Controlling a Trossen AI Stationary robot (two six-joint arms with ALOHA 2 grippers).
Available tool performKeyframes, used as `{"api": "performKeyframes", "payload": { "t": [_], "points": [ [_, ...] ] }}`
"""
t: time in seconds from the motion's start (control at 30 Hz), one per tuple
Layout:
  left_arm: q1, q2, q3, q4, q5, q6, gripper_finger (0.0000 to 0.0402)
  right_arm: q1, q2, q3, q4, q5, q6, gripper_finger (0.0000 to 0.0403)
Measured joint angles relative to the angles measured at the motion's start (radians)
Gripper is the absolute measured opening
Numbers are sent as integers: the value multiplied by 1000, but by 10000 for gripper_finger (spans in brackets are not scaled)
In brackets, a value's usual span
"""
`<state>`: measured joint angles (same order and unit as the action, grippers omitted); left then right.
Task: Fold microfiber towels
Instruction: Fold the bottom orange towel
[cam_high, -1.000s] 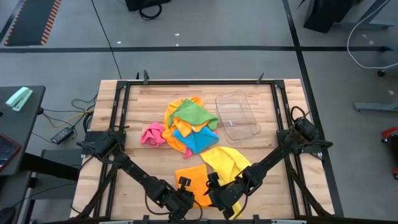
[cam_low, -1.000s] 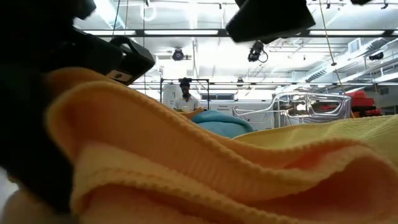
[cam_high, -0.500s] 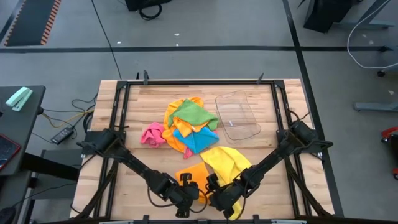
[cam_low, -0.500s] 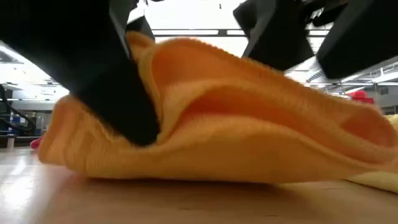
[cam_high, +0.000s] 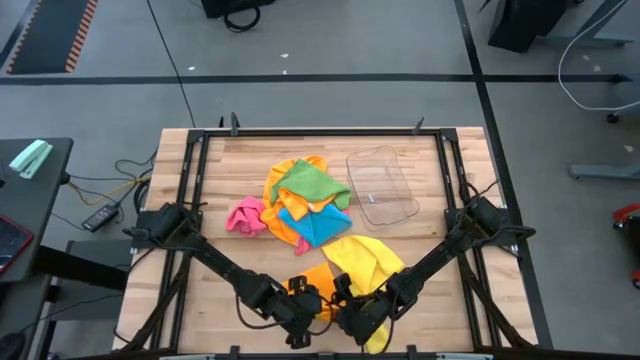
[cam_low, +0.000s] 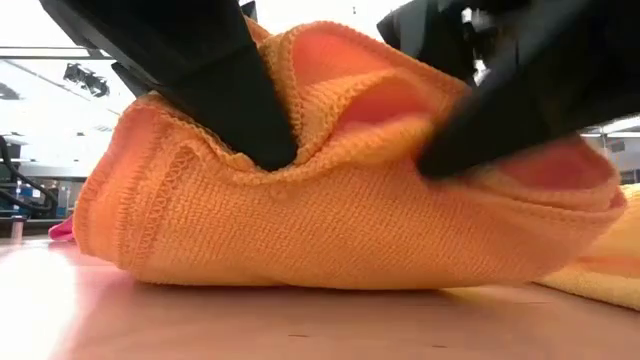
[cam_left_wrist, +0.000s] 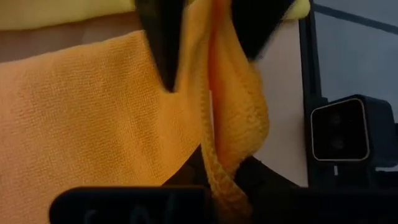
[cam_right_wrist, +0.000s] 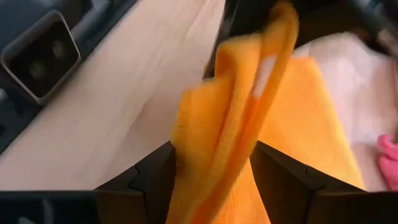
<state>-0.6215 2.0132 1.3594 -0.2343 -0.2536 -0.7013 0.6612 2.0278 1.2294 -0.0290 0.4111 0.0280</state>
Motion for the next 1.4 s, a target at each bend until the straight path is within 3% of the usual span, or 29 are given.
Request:
{"api": "performKeyframes", "payload": {
  "t": [0.5, 0.6, 0.8, 0.97, 1.1, 1.3, 1.4],
  "points": [
    [1, 0, -13, 13, 0, -55, 24, -30, 41, -1, 96, -8, 33, 198],
    [1, 0, -13, 12, 0, -55, 26, -43, 42, -1, 100, -21, 49, 151],
    [-1, 0, -13, 6, -6, -71, 39, -59, 42, 0, 106, -158, 50, 18],
    [-9, -41, -11, -30, -7, -59, 112, -56, 42, 0, 86, -190, 67, 15],
    [-34, -69, -11, -132, -29, -47, 153, -57, 13, 0, 78, -304, 84, 13],
    [-76, -66, -12, -170, -167, -78, 154, -60, -39, 0, 6, -443, 81, 12],
    [-80, -25, -11, -154, -173, -101, 140, -63, -39, 0, -15, -522, 100, 12]
  ]
}}
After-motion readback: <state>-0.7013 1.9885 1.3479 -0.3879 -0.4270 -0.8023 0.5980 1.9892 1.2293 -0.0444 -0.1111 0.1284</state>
